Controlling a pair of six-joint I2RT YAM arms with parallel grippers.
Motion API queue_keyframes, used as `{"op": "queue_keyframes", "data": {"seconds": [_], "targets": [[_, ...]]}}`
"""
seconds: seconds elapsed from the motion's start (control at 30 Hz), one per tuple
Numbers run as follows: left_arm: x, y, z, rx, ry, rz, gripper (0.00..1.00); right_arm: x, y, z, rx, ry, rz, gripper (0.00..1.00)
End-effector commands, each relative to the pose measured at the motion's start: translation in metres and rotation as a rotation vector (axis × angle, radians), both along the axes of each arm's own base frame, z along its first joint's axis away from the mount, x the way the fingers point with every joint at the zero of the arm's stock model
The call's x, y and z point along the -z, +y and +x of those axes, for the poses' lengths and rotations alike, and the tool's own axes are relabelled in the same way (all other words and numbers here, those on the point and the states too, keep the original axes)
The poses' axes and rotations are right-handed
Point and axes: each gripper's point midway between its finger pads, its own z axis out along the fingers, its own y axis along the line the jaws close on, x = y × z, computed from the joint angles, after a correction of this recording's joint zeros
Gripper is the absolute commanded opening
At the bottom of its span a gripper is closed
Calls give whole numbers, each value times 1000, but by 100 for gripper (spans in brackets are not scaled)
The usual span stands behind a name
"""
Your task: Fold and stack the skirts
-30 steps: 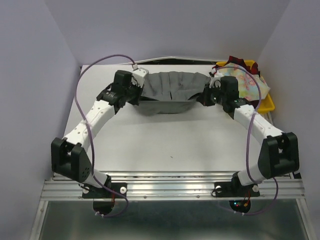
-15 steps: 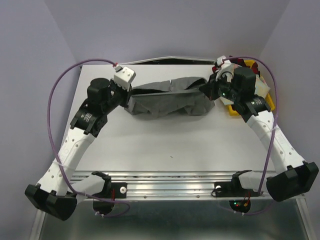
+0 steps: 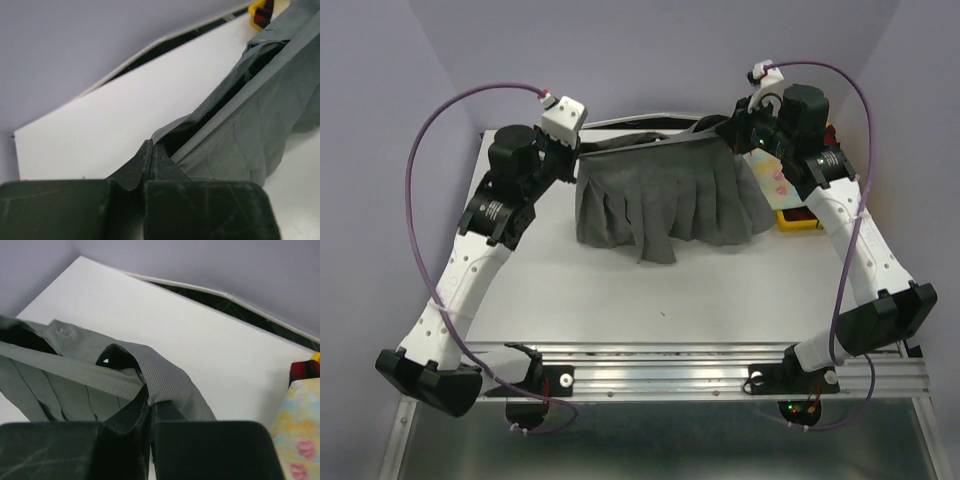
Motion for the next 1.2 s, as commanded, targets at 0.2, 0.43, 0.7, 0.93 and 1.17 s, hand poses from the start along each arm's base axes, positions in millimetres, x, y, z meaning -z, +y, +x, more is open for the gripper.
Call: {"op": "queue_keyframes", "data": {"seconds": [0.2, 0.43, 0.7, 0.93, 1.17], "targets": [[-98, 14, 14, 34, -172, 42, 0, -109, -70, 28, 259, -282, -13, 1], [30, -99, -100, 632, 167, 43, 0, 4, 53, -79, -290, -11, -47, 1], [-82, 47, -5, -23, -56, -65, 0, -107, -65, -14, 366, -303, -193, 1], [-88, 73, -1, -129, -71, -99, 0, -141, -80, -4, 454, -378, -201, 1], [-71, 66, -9, -79, -62, -93, 0, -110, -67, 14, 413, -305, -207, 1]]}}
